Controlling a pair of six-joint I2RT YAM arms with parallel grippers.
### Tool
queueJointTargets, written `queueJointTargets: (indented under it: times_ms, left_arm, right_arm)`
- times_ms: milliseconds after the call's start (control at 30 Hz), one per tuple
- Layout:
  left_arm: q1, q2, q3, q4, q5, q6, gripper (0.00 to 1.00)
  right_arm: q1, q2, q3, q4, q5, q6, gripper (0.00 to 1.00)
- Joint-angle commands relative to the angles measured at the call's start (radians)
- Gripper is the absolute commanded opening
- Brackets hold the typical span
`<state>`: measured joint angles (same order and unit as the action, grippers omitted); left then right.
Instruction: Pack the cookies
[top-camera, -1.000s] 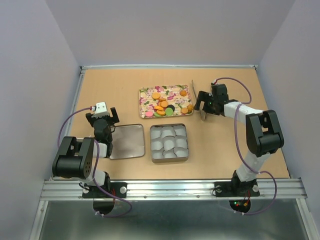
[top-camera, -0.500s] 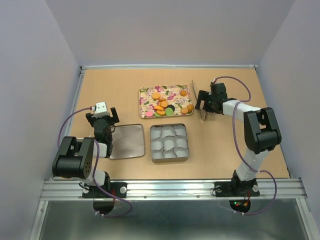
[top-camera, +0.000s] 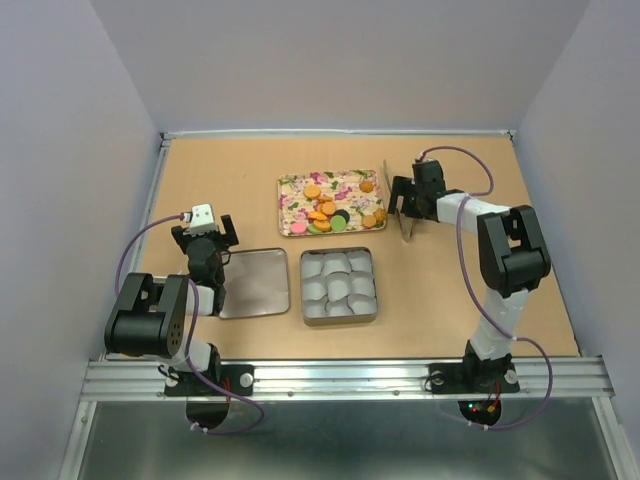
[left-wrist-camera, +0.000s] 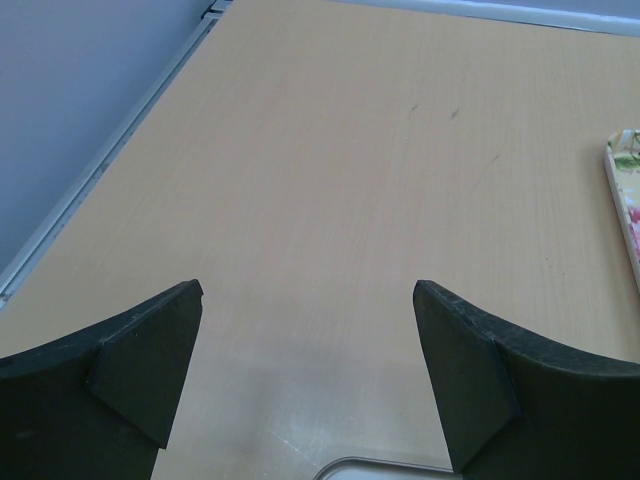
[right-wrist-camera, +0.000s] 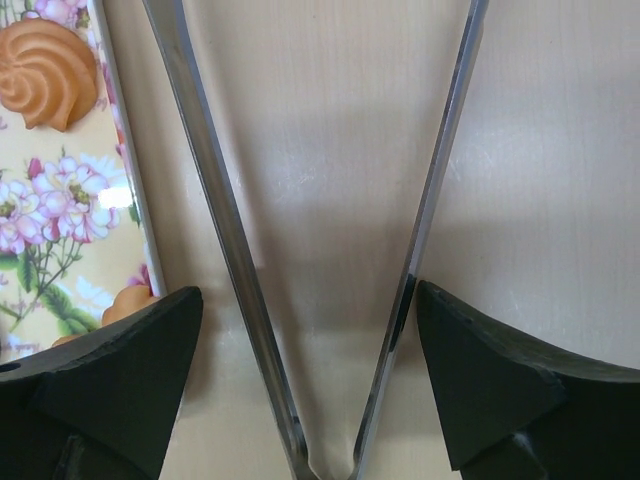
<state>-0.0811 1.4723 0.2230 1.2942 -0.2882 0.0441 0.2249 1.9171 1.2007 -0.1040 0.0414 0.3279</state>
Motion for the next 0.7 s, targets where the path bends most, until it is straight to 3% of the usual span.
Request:
queueJointTargets:
  times_ms: [0,100,533,667]
  left_arm:
    - [0.007,-0.013,0.013,0.264,-0.002,0.003,0.99]
    - [0.006,-0.013,0.013,0.264,-0.002,0.003,0.99]
    - [0.006,-0.015,0.015,0.264,-0.002,0.003,0.99]
    - [0.006,-0.013,0.013,0.264,-0.002,0.003,0.99]
  right_arm:
    - [0.014,0.025,0.045,-0.034,0.075,-0.026,0.88]
    - [0.021,0.051,0.065,-0.06,0.124,-0.046,0.79]
    - [0.109,0.125,0.115,-0.128,0.256,-0.116,0.76]
    - [0.113,0.135,0.109,-0.138,0.282,-0.113,0.54]
